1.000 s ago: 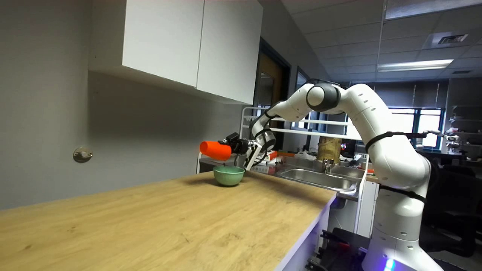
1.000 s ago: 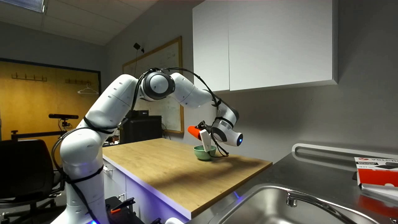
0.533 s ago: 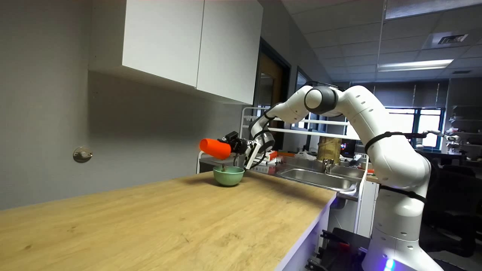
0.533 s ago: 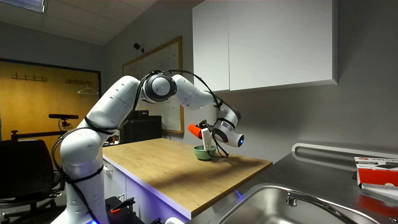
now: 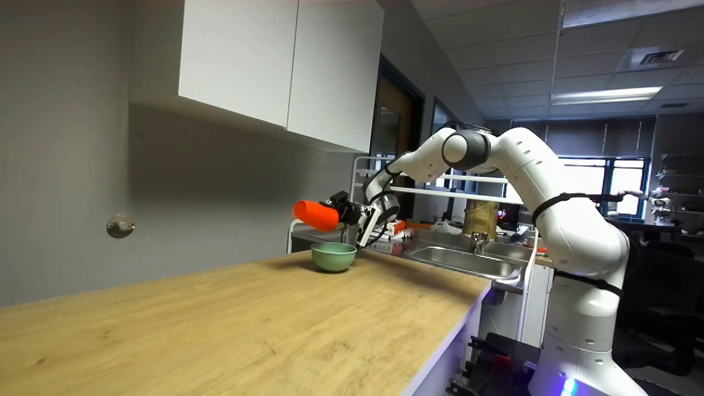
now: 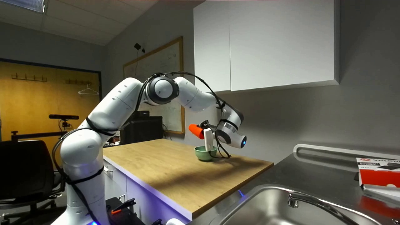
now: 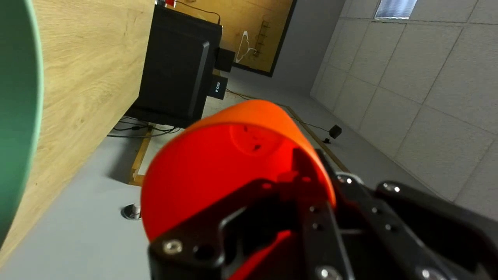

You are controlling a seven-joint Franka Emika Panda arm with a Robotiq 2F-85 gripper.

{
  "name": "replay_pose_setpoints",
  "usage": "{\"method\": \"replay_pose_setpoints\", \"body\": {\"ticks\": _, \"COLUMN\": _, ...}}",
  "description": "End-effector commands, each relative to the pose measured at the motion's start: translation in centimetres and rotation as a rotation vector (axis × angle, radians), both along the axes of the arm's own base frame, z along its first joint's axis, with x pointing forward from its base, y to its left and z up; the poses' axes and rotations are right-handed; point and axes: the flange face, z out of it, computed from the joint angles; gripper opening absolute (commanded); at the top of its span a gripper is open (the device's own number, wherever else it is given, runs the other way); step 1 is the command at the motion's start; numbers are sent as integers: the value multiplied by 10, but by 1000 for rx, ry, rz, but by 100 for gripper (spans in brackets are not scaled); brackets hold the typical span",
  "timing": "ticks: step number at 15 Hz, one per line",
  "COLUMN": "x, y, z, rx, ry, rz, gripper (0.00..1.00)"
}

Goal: Pour the contents of the cup into the bowl

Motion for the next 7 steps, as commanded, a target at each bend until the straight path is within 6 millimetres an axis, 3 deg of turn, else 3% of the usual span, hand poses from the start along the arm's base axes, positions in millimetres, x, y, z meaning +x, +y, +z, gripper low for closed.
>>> {"method": "replay_pose_setpoints", "body": {"ticks": 1, "x": 7, "y": -4, "z": 7, "rx": 11, "ry": 15, "rz": 21, "gripper": 1}}
{"method": "replay_pose_setpoints", "body": {"ticks": 7, "x": 9, "y": -6, "z": 7, "rx": 12, "ry": 32, "rz": 26, "gripper": 1}}
